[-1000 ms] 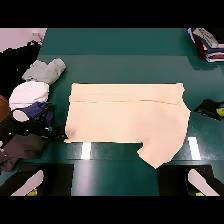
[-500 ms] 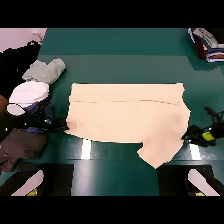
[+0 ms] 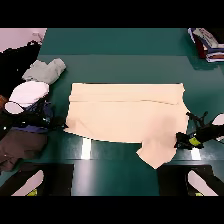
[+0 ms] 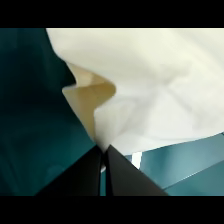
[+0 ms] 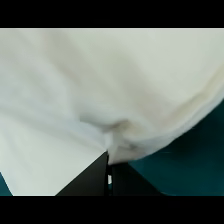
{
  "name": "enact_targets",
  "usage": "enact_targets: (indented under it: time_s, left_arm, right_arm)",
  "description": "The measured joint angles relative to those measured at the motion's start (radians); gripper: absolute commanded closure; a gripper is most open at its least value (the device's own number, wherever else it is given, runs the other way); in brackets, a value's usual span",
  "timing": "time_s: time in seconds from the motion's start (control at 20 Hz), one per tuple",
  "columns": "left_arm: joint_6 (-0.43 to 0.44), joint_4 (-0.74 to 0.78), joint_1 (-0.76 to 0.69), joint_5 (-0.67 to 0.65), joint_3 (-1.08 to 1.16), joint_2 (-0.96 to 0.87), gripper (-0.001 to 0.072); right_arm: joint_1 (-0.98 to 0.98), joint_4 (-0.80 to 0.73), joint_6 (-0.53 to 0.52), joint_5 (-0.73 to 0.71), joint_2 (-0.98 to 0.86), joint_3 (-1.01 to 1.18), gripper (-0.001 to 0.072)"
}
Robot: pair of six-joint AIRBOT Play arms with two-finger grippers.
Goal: Fold the shirts.
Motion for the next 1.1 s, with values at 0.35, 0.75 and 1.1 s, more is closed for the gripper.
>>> enact_targets:
  time_s: [0.35,0.75,1.1]
  left_arm:
    - [-0.088,0.097,0.0,-0.178,0.027,0.244,0.0681]
    - [-0.145,0.031,-0.07,-0.113,0.149,0.26,0.068]
    - [-0.148,0.126,-0.104,0.095,0.366,-0.104,0.068]
  right_arm:
    - [0.11,-0.064,0.038,0.153,0.133,0.15,0.0697]
    - [0.18,-0.073,0.108,0.102,0.092,0.483,0.0698]
    - [0.159,-0.072,0.08,0.0,-0.283,0.785,0.0698]
